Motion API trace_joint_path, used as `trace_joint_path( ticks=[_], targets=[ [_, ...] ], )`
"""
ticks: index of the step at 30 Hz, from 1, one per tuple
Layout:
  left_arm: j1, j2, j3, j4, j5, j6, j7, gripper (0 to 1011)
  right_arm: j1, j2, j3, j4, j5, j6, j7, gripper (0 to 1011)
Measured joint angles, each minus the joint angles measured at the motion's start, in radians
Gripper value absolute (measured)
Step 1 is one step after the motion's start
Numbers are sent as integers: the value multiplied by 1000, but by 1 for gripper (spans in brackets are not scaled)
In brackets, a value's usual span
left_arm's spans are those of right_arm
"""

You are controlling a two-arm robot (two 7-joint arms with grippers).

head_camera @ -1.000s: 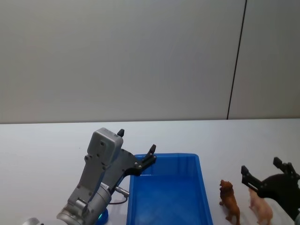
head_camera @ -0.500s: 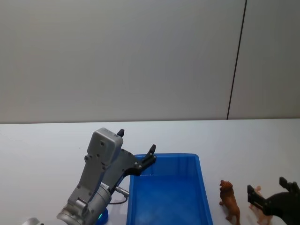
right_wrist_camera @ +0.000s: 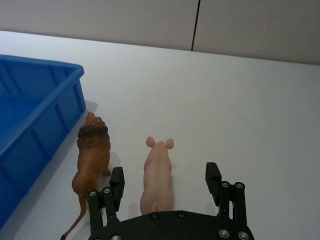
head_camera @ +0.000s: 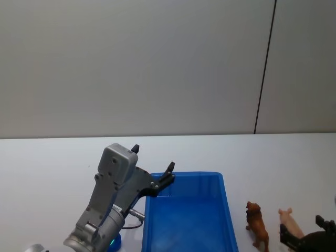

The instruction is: Pick up the two dolls from the table and place them into the box.

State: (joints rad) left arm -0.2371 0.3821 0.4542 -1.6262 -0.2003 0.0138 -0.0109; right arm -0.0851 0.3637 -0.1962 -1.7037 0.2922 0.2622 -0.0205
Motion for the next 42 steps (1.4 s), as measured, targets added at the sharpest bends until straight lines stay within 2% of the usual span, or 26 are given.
trace_joint_path(
  ticks=[4, 8, 15, 17, 19, 20, 25, 42],
  targets=[
    [0, 0, 0, 0, 0, 0, 0, 1001, 0, -4, -2, 17, -3, 0, 3, 997],
    [0, 0, 0, 0, 0, 0, 0, 1001, 2, -10, -3, 39, -4, -5, 13, 914],
    [0, 0, 0, 0, 0, 0, 0, 1001, 9, -17, -4, 66, -5, -16, 26, 726],
    [0, 0, 0, 0, 0, 0, 0, 1001, 12, -20, -5, 75, -6, -20, 30, 644],
    [0, 0, 0, 0, 0, 0, 0, 1001, 13, -21, -5, 79, -6, -23, 32, 613],
    [0, 0, 0, 0, 0, 0, 0, 1001, 14, -22, -5, 83, -7, -26, 34, 547],
    [0, 0, 0, 0, 0, 0, 0, 1001, 16, -24, -4, 87, -16, -37, 37, 396],
    [0, 0, 0, 0, 0, 0, 0, 1001, 21, -20, 2, 11, -54, -82, 56, 380]
  ],
)
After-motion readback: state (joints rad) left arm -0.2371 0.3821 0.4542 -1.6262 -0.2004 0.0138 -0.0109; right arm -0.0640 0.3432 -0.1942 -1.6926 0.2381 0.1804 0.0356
